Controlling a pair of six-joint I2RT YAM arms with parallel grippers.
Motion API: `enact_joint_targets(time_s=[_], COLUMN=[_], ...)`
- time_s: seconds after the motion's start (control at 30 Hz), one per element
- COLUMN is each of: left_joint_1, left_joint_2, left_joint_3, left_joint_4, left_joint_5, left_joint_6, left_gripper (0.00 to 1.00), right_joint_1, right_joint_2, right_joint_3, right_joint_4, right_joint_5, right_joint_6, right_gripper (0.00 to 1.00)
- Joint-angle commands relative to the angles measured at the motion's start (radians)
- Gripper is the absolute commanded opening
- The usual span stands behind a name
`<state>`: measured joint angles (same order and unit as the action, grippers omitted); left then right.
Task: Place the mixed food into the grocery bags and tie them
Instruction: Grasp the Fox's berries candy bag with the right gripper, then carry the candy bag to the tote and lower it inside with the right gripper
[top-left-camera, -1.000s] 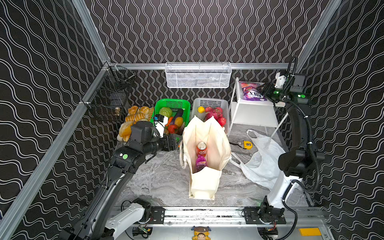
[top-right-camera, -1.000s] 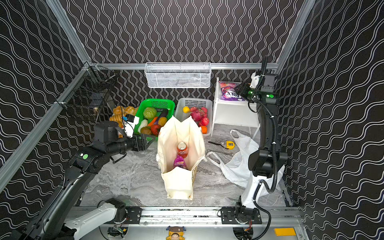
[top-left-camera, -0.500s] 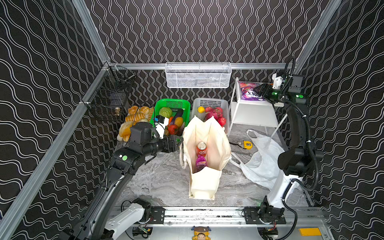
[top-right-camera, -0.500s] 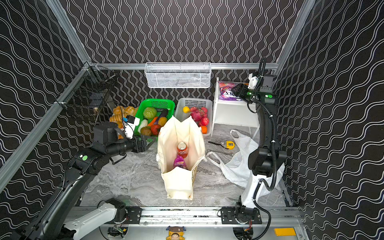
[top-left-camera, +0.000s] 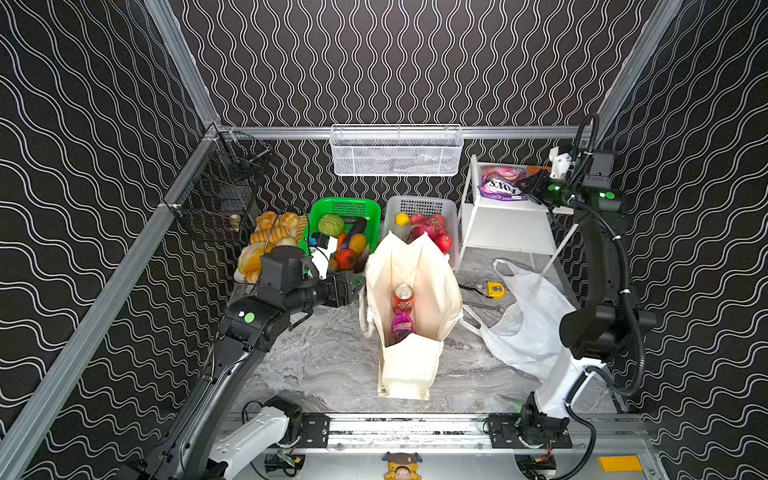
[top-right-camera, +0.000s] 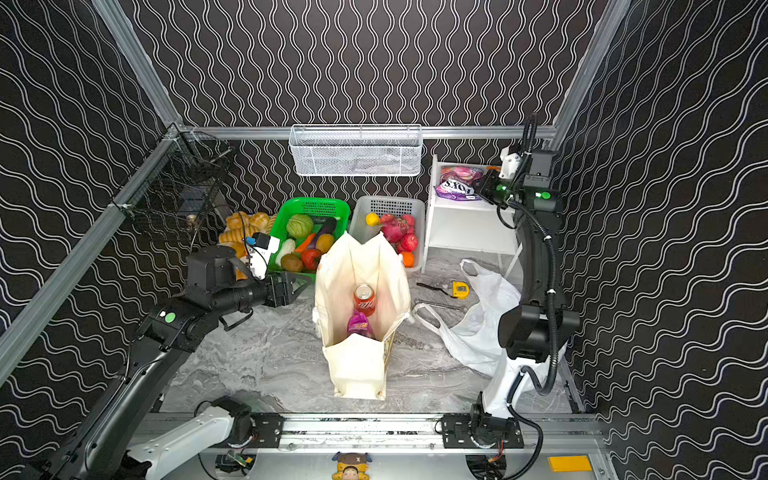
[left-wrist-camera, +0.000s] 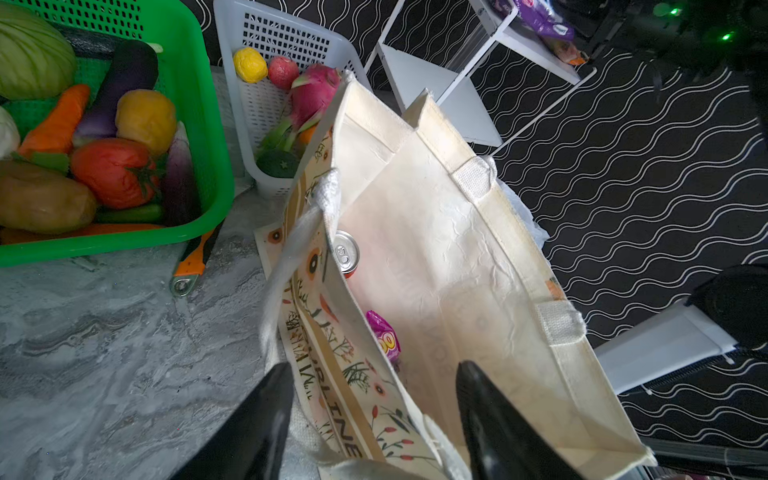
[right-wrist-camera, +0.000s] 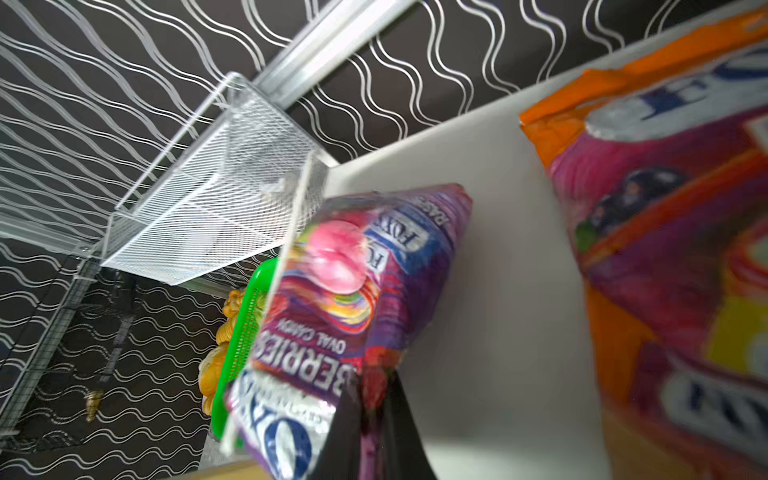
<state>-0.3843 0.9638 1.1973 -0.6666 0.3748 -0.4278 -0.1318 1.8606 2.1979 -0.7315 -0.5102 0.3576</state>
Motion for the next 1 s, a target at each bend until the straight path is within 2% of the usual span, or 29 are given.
enact_joint_targets(time_s=[0.0, 0.23, 0.37, 0.6, 0.67, 0.77, 0.87, 0.97], left_joint_1=[0.001, 0.001, 0.001, 0.001, 0.001, 0.001, 0.0, 0.001], left_joint_2=[-0.005, -0.013, -0.007, 0.005, 0.007, 0.013, 0.025, 0.036], left_joint_3=[-0.001, -0.011, -0.019, -0.045, -0.055, -0.069, -0.074, -0.075], left_joint_4=[0.033, 0.053, 0.076, 0.13, 0.144, 0.161, 0.162, 0.159], left_joint_5=[0.005, -0.019, 0.004, 0.034, 0.044, 0.058, 0.078, 0.091], left_joint_6=[-0.015, -0.032, -0.042, -0.089, -0.098, -0.106, -0.109, -0.108], left_gripper=[0.67, 0.7, 0.72, 0.73, 0.73, 0.73, 0.73, 0.72], right_joint_1=[0.002, 0.003, 0.003, 0.049, 0.102, 0.226, 0.378, 0.524], right_joint_2=[-0.051, -0.233, -0.337, -0.487, -0.517, -0.529, -0.534, -0.554], right_joint_3=[-0.016, -0.151, -0.227, -0.328, -0.334, -0.291, -0.296, -0.37], right_joint_4=[0.058, 0.14, 0.194, 0.23, 0.217, 0.094, -0.007, -0.047], right_joint_5=[-0.042, -0.083, -0.131, -0.337, -0.343, -0.301, -0.228, -0.122], right_joint_6=[0.004, 0.016, 0.041, 0.084, 0.064, -0.014, -0.07, -0.102], right_gripper=[0.0, 0.0, 0.0, 0.0, 0.0, 0.0, 0.0, 0.0])
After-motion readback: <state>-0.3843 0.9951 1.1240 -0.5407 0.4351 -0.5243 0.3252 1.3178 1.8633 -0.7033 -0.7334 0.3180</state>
